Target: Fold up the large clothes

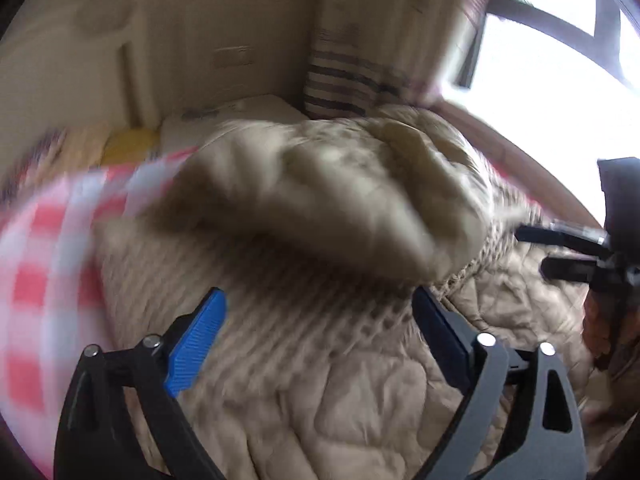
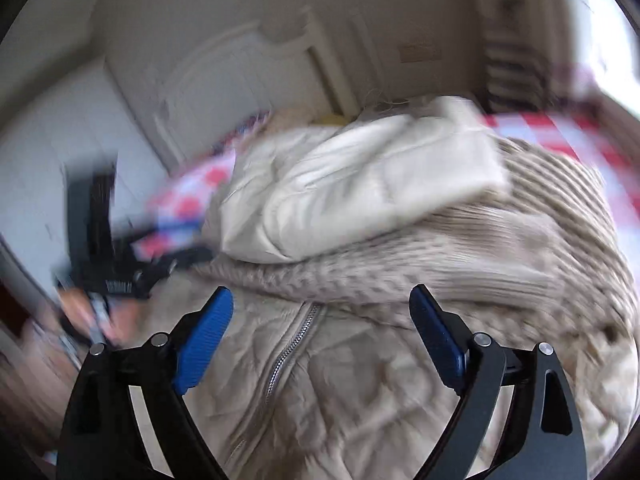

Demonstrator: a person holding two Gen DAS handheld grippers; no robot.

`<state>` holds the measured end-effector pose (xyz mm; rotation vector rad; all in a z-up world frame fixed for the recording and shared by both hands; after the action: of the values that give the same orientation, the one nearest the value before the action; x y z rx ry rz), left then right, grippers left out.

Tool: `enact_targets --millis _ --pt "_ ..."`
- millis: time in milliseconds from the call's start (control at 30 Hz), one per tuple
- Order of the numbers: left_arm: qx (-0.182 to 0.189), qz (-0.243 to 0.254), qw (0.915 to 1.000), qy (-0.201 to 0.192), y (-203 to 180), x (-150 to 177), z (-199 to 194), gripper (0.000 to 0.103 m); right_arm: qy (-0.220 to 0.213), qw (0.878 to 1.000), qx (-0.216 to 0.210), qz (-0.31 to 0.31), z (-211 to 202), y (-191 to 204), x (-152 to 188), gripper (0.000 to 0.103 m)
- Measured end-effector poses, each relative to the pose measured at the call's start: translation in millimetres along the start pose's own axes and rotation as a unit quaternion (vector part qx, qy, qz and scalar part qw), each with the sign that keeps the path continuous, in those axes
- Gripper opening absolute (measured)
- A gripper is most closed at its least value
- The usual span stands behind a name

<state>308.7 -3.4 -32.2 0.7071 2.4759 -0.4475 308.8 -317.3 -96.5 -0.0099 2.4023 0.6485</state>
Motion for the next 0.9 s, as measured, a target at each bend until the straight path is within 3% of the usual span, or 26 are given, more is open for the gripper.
enact_targets --millis 67,133,200,333,500,633,700,800,900 --pt "0.075 -0.098 0.9922 -0.018 34 15 -9 0.098 -0.024 0.993 -0.059 0.102 -18 -42 -14 0.087" --pt "0.171 -0.207 0.963 -0.028 71 25 -9 0.098 -0.031 0.977 -0.088 0.191 -20 -77 -28 0.087" --pt "0.224 -0.27 0.9355 -0.04 93 24 -10 0.098 -0.043 0.964 -0.115 0.237 -16 -95 -40 0.087" --pt "0.267 -0.311 0.911 -0.045 104 1 -9 0.1 -0.053 0.944 -0.161 0.284 -7 -105 -52 0.087" --pt "0.304 -0.341 0.8895 0.007 97 -53 27 0.1 -0.041 0.939 -0.137 0.313 6 -103 -56 0.088" --pt "0.308 -0.355 0.882 0.037 91 -85 57 0.1 -0.046 0.934 -0.154 0.32 5 -101 -58 0.088" --pt "0.294 -0.358 0.8846 0.058 87 -96 69 0.1 -0.047 0.938 -0.161 0.304 1 -101 -67 0.088" --pt "0.264 -0.365 0.8883 0.087 84 -103 85 0.1 -0.007 0.952 -0.142 0.27 19 -92 -80 0.088" --pt "0.252 -0.378 0.8859 0.092 88 -105 91 0.1 0.007 0.949 -0.137 0.283 34 -100 -89 0.08"
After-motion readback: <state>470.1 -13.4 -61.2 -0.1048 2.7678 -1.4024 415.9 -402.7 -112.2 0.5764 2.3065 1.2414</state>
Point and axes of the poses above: each gripper's, at about its wrist camera, not at the fingertips, and z roughly the way its jaws point, y to its left, x to its underside, the point moved 2 cm from there along z, roughly the way its jaws point, and after that the axes turned 11 degrees about y, right-handed, at the moved point
